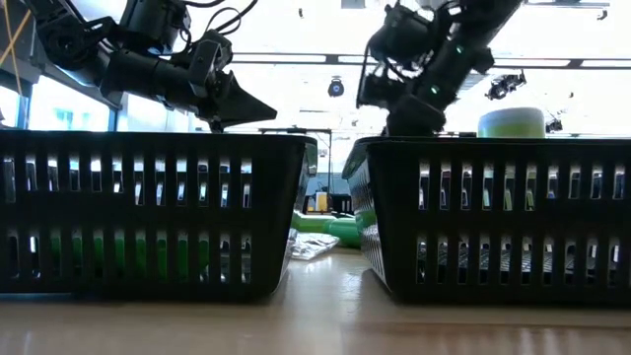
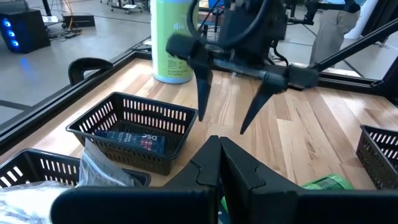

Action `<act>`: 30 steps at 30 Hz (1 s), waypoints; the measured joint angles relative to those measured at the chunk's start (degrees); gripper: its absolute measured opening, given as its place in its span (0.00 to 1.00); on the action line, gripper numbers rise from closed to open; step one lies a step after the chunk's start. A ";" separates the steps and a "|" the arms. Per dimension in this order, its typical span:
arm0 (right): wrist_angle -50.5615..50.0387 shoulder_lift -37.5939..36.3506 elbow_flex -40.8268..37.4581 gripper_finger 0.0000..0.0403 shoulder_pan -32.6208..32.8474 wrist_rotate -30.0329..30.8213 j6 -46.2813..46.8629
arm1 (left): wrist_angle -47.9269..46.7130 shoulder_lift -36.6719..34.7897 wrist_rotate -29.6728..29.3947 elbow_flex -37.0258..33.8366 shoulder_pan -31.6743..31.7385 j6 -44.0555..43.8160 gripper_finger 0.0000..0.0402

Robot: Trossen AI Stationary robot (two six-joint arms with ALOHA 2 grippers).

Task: Pick & Place Travel size toiletries
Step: Put the blue shave cream into the top right black bin

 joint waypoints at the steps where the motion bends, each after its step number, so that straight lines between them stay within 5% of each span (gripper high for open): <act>1: 1.04 0.00 -1.27 0.64 -0.17 -0.63 0.04 | 0.00 0.00 -0.06 0.00 0.00 0.02 0.01; 8: 11.45 0.00 -6.97 0.59 -1.41 -3.55 1.65 | 0.02 0.00 -0.15 0.00 0.00 0.29 0.01; 30: 19.49 3.40 -7.17 0.59 0.89 -6.09 -0.31 | 0.01 0.00 0.09 0.00 0.00 0.39 0.01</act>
